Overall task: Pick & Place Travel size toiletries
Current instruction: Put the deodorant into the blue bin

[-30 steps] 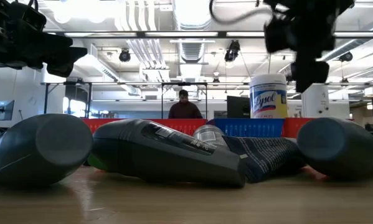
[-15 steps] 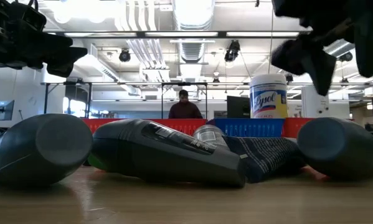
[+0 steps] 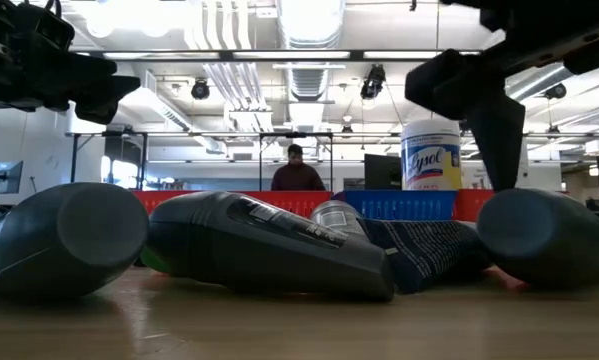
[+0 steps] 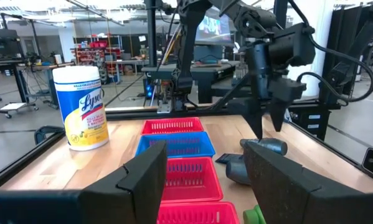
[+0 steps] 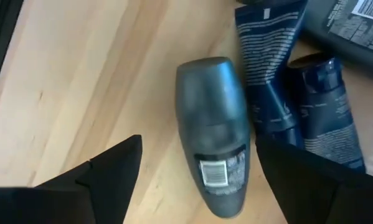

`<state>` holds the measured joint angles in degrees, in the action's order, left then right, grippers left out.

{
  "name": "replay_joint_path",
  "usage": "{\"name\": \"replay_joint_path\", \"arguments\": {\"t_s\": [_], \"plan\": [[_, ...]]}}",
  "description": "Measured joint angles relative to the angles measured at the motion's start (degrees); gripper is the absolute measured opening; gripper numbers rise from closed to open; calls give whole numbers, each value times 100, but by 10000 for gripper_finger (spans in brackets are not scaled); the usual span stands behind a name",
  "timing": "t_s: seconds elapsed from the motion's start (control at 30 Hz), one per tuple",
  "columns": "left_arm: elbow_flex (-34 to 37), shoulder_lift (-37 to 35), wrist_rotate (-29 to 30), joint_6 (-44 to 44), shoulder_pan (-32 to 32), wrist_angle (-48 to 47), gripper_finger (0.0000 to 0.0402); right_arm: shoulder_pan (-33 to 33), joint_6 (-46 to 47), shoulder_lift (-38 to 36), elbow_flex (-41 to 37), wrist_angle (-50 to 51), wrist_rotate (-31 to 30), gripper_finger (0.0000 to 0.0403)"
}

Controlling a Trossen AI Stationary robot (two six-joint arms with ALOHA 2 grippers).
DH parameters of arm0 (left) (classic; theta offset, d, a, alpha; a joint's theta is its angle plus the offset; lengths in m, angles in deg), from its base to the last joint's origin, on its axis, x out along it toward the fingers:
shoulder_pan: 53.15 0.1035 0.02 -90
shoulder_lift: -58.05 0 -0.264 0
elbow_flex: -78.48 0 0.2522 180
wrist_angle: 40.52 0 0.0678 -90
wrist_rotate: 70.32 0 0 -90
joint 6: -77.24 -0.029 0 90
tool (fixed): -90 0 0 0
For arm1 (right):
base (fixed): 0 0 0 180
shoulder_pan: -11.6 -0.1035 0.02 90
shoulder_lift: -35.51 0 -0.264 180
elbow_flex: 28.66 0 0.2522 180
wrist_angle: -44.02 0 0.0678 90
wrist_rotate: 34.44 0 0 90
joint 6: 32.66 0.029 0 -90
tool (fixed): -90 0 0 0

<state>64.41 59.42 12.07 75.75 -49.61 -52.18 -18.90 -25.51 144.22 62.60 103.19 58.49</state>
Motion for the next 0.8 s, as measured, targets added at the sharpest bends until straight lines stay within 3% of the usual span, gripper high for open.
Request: {"name": "replay_joint_path", "arguments": {"t_s": [0.23, 0.43, 0.6, 0.8], "plan": [[1, 0, 0, 1, 1, 0, 218, 2, 186, 371, 4, -16, -39, 327], [0, 2, 0, 2, 1, 0, 218, 2, 184, 682, 50, -109, -55, 310], [0, 2, 0, 0, 1, 0, 218, 13, 190, 651, 58, -117, -48, 274], [2, 2, 0, 0, 1, 0, 218, 13, 322, 597, 56, -15, -10, 202]]}}
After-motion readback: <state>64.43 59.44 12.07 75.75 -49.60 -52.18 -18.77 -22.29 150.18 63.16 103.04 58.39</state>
